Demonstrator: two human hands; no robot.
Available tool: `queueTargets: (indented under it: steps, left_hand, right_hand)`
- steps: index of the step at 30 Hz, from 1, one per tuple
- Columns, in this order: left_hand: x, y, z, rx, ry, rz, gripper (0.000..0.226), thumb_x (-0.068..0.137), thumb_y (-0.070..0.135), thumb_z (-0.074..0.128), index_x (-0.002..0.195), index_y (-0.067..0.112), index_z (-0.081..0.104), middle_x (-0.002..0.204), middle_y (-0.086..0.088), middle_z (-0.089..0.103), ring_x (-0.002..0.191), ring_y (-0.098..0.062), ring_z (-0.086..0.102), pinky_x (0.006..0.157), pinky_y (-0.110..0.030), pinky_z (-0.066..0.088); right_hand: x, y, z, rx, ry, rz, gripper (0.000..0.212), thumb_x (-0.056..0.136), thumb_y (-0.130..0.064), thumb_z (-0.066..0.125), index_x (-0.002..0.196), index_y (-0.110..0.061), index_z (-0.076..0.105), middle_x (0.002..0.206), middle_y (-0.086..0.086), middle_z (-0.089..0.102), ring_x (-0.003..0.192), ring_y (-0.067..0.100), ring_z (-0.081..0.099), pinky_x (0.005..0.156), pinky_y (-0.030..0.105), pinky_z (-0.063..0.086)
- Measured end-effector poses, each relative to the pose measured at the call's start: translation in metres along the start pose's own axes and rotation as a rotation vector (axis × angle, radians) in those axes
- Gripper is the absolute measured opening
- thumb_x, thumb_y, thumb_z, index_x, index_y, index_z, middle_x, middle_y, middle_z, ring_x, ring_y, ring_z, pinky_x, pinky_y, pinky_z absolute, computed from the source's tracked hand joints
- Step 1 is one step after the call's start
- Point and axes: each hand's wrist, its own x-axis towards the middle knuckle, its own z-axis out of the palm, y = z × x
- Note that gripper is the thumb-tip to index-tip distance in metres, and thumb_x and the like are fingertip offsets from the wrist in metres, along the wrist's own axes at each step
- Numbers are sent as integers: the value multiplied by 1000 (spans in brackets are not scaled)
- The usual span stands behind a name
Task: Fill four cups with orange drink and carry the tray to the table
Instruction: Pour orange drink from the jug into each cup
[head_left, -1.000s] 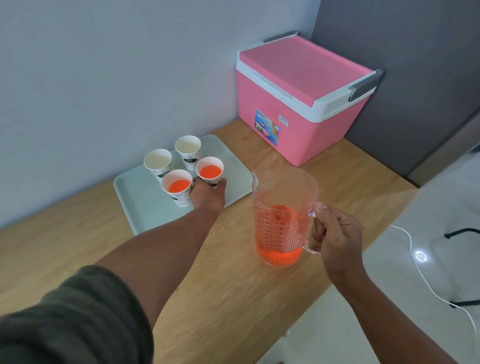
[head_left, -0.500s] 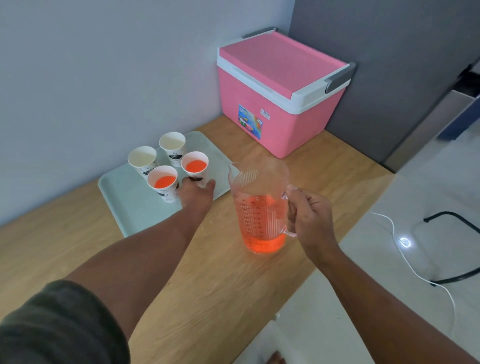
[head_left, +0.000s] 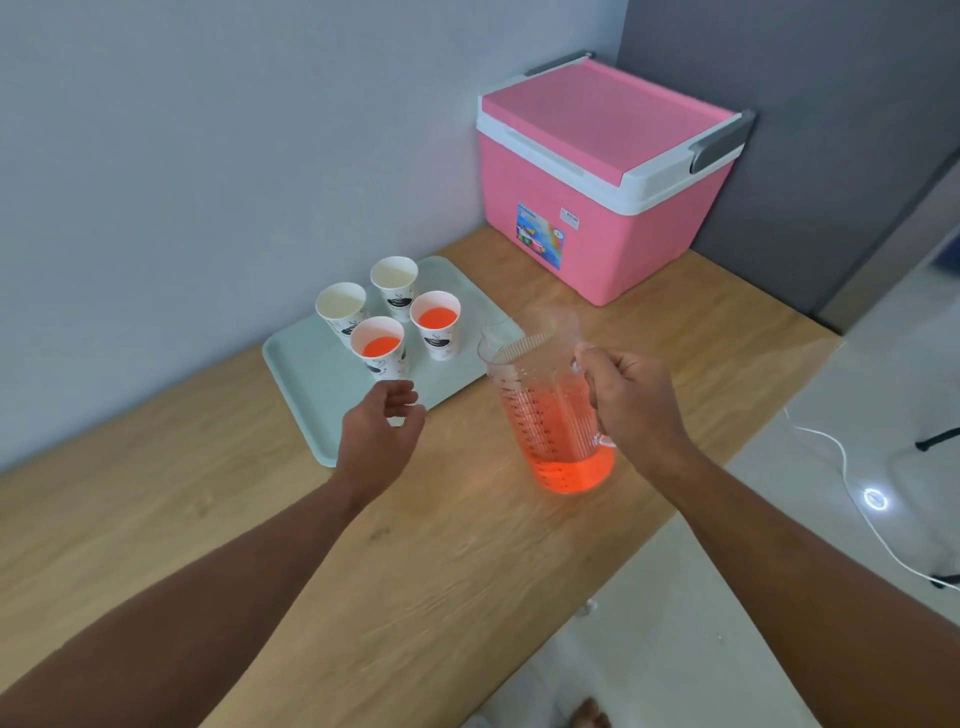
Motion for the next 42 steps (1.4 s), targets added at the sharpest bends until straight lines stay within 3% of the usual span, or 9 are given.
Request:
queueTargets:
  steps: [5,10,16,18,21,23,31,38,42]
  left_hand:
    - [34,-27,-60,4,172,-96,21,91,20,65,112,17,68,94,9,72,84,-1,66,74,-10,48]
    - [89,-42,-83,-2,209,-211,36,89,21,67,124,13,62,106,2,69,85,-13,63,77,-29,51]
    - [162,-67,-74,66,-48,-208,90,76,28,87,149,13,37,142,-1,53,124,-22,56,102,-37,47]
    - [182,-71,-69,35,-116,-193,101,67,29,94,149,16,37,142,0,51,126,-21,54,106,-40,46]
    - [202,-72,-60,1,-141,-125,97,50,44,97,133,24,51,128,4,62,115,-18,60,100,-37,49]
    - [207,-73,-54,13,-115,-92,88,57,39,97,131,20,55,126,1,65,113,-19,63,96,-35,49]
    - [171,-70,-71,-10,136,-88,77,70,37,89,131,17,48,122,1,62,109,-19,61,88,-33,48]
    - [77,-56,-99,-24,263,-79,71,73,35,88,130,17,49,114,6,60,101,-18,60,81,-34,49]
    - [16,-44,-80,-47,204,-24,69,72,33,90,128,21,50,113,10,62,97,-16,62,82,-34,53]
  right_hand:
    - [-4,0,4,9,8,3,52,93,-42,60,52,-13,43,50,-3,34,46,15,33,52,40,32]
    - [-10,-2,8,36,24,6,52,91,-44,60,53,-13,43,50,-1,33,43,14,30,49,32,27]
    - [-12,1,9,54,45,19,48,89,-39,59,50,-20,39,49,0,29,42,14,27,49,28,26]
    - [-13,4,8,68,49,25,46,90,-34,58,51,-20,38,48,1,28,42,15,26,48,26,26]
    - [-15,7,8,67,61,23,46,91,-31,58,51,-19,38,49,1,28,41,14,25,46,24,25]
    - [-14,8,7,56,64,25,47,91,-30,58,49,-21,40,49,1,29,41,13,26,46,24,25]
    - [-12,-2,2,83,44,4,57,106,-15,55,51,-19,39,50,4,27,39,13,25,42,22,26]
    - [-14,-20,3,114,-38,-10,61,103,-26,58,43,-22,46,45,-9,32,39,10,29,45,23,28]
    - [-18,-31,-1,109,-83,-32,54,92,-38,59,43,-21,43,44,-9,32,39,11,29,47,26,26]
